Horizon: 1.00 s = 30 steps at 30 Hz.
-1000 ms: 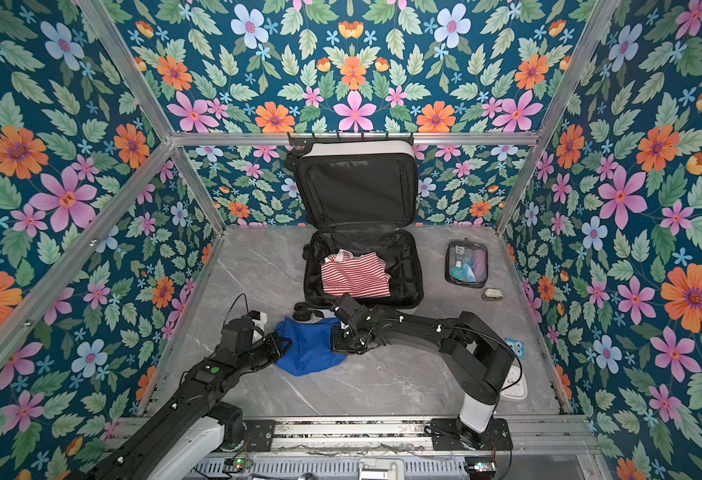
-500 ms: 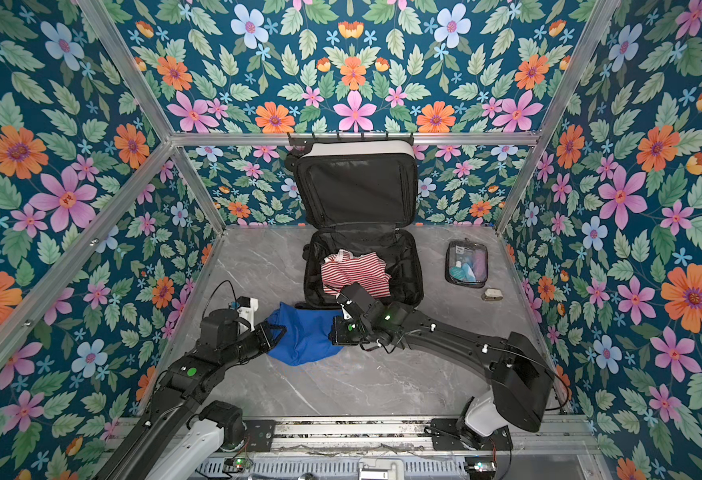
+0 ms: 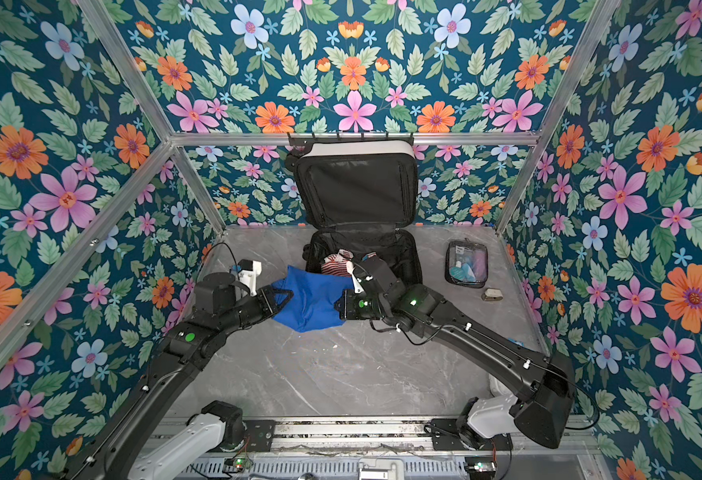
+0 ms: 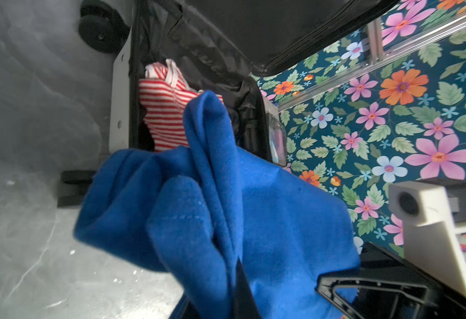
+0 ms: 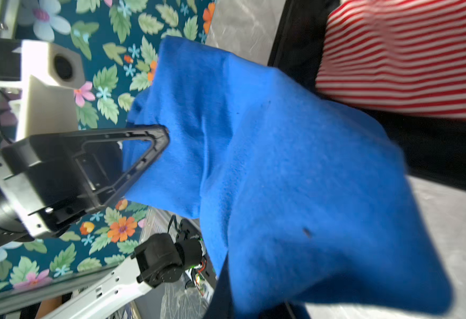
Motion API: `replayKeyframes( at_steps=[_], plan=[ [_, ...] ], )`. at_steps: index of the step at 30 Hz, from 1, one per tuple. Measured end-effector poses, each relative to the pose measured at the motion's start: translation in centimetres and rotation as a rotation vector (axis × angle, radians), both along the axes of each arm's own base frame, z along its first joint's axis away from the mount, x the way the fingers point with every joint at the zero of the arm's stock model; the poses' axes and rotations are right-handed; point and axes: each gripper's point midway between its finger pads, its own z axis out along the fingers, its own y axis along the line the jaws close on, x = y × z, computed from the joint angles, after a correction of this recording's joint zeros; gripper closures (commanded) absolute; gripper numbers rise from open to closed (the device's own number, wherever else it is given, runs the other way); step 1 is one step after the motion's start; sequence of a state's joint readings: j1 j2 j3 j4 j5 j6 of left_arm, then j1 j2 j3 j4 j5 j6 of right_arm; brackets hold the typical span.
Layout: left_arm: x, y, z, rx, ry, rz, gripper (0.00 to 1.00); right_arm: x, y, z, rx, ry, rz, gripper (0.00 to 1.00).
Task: Pack the luggage
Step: 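Lift the blue shirt with both grippers and carry it over the suitcase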
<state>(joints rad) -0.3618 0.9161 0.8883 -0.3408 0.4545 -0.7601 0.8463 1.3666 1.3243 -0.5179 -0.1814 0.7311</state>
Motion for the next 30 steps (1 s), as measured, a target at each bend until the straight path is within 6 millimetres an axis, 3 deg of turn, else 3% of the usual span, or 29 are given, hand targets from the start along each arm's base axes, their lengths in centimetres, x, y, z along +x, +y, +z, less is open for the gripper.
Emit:
replayKeyframes(
  at_steps=[5,11,17,20,24,27,30],
  plan=[
    [3.4,-1.8,2.7,-0.028,-0.053,-0.023,1.00,2.4,-2.3,2.7,0.017,-0.047,-0.047,1.00],
    [8.4,-5.5,5.3,-0.044,-0.123,-0.064,1.00,6.2,-5.2,6.2,0.025,-0.138,-0.104,1.00],
    [14.1,-8.3,4.8,-0.033,-0.144,-0.057,1.00,11.7,-10.2,6.0,0.036,-0.126,-0.195,1.00],
    [17.1,-9.4,4.1,-0.025,-0.156,-0.041,1.00,14.0,-11.4,5.6,0.037,-0.123,-0.214,1.00],
    [19.9,-10.4,0.2,0.005,-0.121,-0.020,1.00,16.5,-11.5,3.3,0.013,-0.120,-0.202,1.00],
    [21.3,-10.6,-4.8,0.048,-0.046,-0.004,1.00,18.1,-11.2,-1.4,-0.031,-0.047,-0.188,1.00],
    [21.4,-10.5,-9.9,0.090,0.041,-0.001,1.00,18.7,-11.0,-7.2,-0.082,0.065,-0.180,1.00]
  ],
)
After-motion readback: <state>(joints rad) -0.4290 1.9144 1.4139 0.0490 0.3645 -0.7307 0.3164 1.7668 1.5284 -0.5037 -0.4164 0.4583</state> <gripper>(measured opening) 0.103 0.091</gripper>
